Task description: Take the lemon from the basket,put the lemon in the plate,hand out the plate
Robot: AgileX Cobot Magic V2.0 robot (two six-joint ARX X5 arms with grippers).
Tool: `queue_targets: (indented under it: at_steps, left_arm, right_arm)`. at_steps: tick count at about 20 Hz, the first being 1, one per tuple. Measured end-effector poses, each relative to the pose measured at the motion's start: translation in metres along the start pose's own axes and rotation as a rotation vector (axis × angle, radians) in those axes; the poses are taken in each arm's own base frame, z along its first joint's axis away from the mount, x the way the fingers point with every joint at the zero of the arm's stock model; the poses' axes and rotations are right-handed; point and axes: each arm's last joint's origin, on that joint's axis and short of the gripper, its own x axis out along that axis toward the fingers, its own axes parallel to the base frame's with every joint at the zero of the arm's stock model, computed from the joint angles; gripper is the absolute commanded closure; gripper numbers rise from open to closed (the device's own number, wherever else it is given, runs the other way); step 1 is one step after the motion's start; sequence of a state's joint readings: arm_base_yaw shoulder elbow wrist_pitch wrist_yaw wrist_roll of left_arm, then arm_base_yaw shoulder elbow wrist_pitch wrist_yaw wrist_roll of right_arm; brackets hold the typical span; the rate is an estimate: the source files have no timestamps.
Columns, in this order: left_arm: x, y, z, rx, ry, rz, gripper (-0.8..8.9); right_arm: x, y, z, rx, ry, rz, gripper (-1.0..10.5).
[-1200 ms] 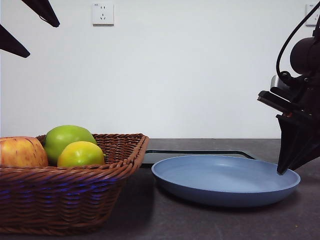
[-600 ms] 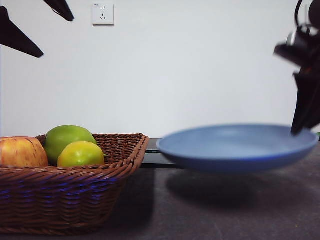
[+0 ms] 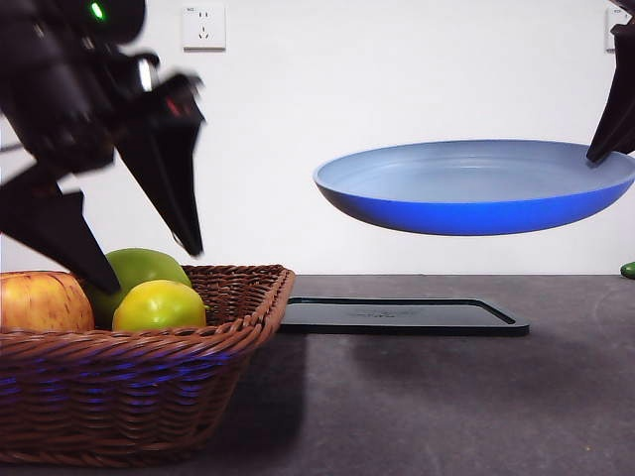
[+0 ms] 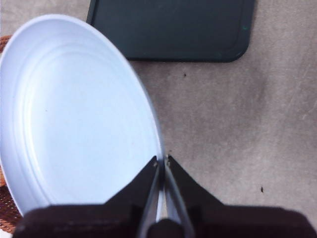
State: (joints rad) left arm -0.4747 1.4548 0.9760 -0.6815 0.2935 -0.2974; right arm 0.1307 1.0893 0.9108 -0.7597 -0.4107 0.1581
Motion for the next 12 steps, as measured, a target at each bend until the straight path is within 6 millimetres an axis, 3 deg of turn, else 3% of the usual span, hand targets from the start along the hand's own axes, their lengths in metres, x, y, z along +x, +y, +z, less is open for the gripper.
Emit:
queue_targets:
  at_steps: [7, 12]
  left_arm:
    - [0.039, 0.001, 0.003, -0.014, 0.087, 0.023, 4.12]
    - [0.042, -0.007, 0.001, 0.037, 0.076, 0.05, 4.39]
  right_arm:
    - [0.0, 0.0, -0.001, 0.005, 0.005, -0.002, 9.4]
    - [0.0, 0.0, -0.001, 0.005, 0.006, -0.003, 9.4]
